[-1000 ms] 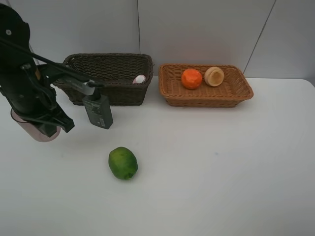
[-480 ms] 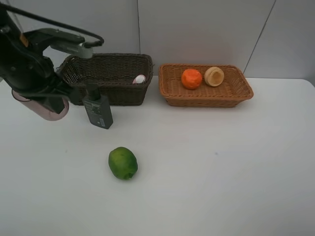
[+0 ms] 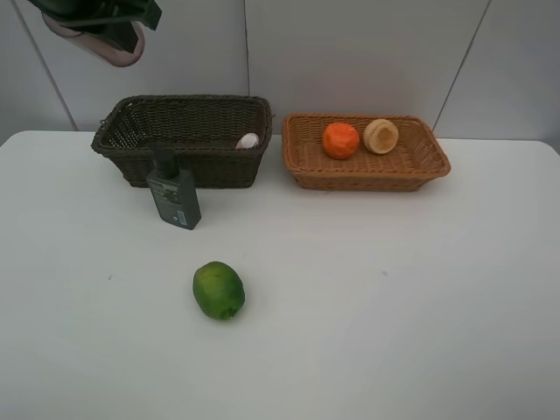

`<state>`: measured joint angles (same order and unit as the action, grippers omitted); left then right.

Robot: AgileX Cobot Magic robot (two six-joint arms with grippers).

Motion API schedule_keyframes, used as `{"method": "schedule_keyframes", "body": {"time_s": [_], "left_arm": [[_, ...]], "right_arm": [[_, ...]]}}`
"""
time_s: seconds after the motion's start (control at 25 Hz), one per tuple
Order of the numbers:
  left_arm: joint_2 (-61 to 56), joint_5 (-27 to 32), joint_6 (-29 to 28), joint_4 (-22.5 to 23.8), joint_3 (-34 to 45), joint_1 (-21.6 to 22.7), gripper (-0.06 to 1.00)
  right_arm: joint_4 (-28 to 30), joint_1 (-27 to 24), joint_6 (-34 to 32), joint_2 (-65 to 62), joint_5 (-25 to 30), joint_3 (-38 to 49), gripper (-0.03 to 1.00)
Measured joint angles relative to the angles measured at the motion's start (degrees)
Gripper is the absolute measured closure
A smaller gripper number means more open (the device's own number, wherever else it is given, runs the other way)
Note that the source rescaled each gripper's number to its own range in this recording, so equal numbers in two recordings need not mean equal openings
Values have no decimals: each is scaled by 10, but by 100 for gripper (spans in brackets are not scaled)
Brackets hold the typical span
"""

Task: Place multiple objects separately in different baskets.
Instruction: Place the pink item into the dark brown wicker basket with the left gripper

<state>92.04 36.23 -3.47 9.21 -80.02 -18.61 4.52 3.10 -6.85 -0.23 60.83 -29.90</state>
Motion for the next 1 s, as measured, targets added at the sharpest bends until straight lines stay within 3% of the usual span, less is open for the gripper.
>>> {"method": "schedule_keyframes", "body": {"time_s": [0.36, 0.6, 1.0], "left_arm": [[154, -86, -19, -1, -58, 39, 94], [247, -103, -64, -5, -83, 46, 94], [292, -147, -91, -5, -85, 48, 94]], "right_arm": [[0, 0, 0, 0, 0, 0, 0], [0, 0, 0, 0, 0, 0, 0], [0, 0, 0, 0, 0, 0, 0]]}}
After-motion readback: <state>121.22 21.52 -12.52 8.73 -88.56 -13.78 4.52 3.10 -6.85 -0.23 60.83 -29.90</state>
